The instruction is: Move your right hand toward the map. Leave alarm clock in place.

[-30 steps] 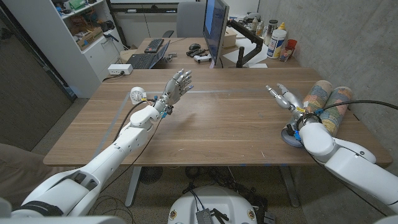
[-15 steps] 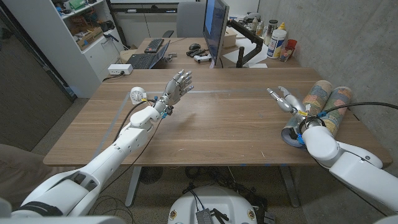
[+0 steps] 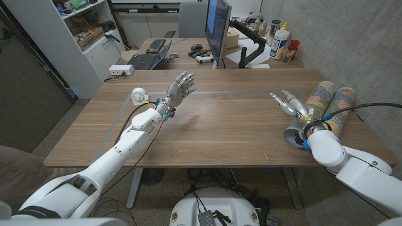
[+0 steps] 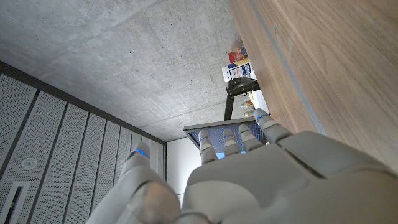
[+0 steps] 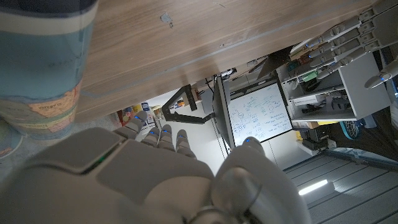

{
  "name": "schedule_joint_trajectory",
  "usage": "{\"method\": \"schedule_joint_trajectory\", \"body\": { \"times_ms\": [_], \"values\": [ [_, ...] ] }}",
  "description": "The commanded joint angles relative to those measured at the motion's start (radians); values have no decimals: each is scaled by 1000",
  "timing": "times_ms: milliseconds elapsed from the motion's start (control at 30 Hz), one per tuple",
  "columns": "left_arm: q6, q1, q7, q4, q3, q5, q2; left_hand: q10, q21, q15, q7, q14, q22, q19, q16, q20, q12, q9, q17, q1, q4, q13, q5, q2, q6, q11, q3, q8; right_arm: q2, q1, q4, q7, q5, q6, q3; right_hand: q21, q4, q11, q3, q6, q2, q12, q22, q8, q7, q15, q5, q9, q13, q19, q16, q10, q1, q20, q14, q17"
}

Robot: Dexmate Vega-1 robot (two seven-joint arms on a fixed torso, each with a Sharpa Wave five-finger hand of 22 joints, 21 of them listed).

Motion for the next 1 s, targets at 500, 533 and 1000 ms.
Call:
{"method": "schedule_joint_trajectory", "body": {
  "times_ms": [500, 533, 1000],
  "values": [
    [0, 34, 25, -56, 1, 8, 17, 1, 5, 5, -2, -8, 2, 3, 4, 13, 0, 2, 5, 7, -5, 3, 10, -4, 4, -2, -2, 1, -29, -93, -114, 6, -76, -192, 46, -11, 2, 4, -16, 10, -16, 7, 5, 6, -3, 2, 9, 3, 4, 4, 2, 6, -12, 11, -31, 2],
    [2, 35, 25, -58, 1, 7, 19, 1, 5, 5, -3, -8, 2, 3, 4, 13, 0, 2, 5, 7, -5, 3, 10, -4, 5, -2, -3, 1, -27, -100, -116, 6, -78, -192, 51, -12, 1, 4, -16, 9, -17, 7, 5, 5, -4, 2, 9, 3, 4, 3, 2, 6, -12, 11, -31, 2],
    [-2, 34, 25, -77, 7, 24, 31, 1, 3, 5, -1, -10, 2, 0, 4, 6, 0, 2, 5, 8, -5, 3, 13, -4, 5, 1, -4, 1, -37, -126, -119, 2, -124, -247, 33, -18, -4, 1, -19, 5, -26, 3, 5, 3, -2, 3, 14, 3, 4, 6, -1, 0, -8, 10, -31, 1]
  ]
}}
